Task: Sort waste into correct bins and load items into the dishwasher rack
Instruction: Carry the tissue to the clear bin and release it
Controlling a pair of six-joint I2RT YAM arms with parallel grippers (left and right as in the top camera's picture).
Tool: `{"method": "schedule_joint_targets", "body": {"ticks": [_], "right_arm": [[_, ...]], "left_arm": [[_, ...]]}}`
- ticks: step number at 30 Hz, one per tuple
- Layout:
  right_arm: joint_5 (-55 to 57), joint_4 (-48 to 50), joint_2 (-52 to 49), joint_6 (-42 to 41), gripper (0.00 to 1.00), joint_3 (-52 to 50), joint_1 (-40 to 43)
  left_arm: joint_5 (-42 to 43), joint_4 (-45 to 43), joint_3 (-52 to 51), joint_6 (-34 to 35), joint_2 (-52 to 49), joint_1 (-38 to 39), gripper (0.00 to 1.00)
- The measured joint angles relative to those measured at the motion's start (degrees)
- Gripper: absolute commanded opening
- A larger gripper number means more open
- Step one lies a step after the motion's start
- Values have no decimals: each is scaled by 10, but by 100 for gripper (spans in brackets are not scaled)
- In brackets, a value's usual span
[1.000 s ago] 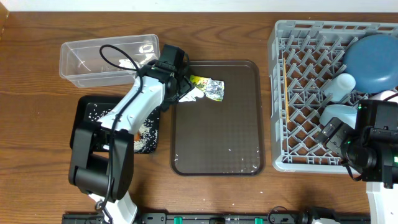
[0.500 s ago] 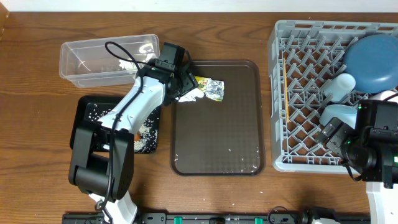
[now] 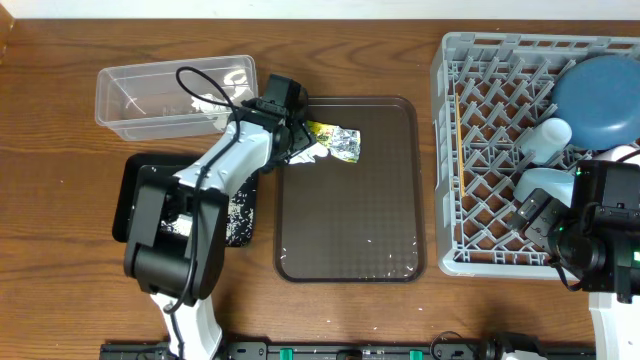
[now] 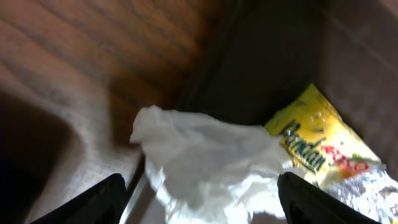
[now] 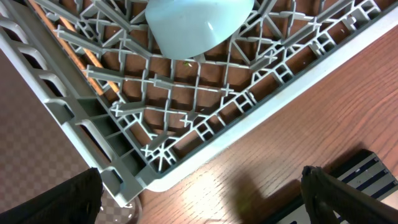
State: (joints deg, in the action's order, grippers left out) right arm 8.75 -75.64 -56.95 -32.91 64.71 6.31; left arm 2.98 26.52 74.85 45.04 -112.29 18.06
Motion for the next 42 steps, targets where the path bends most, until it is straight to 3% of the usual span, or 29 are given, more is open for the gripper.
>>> {"method": "schedule_joint_targets", "body": {"ticks": [5,11,15,19,25,27,42], "right_arm": [[0,0,0,0,99,0,0],[0,0,0,0,99,0,0],[0,0,0,0,99,0,0],[0,0,0,0,99,0,0],[0,0,0,0,99,0,0],[0,0,0,0,99,0,0],[0,0,0,0,99,0,0]], "left_arm": [[-2,-10,0,2,-1,1,73],[-4,-11,0,5,-1,10,51],[-4,-13,0,4,-1,17,48],[-4,-13,0,6,-1,19,34],[-4,-13,0,3,-1,19,20],[-4,-13,0,2,-1,19,7],[-3,19,0,-1,19,19,6]]}}
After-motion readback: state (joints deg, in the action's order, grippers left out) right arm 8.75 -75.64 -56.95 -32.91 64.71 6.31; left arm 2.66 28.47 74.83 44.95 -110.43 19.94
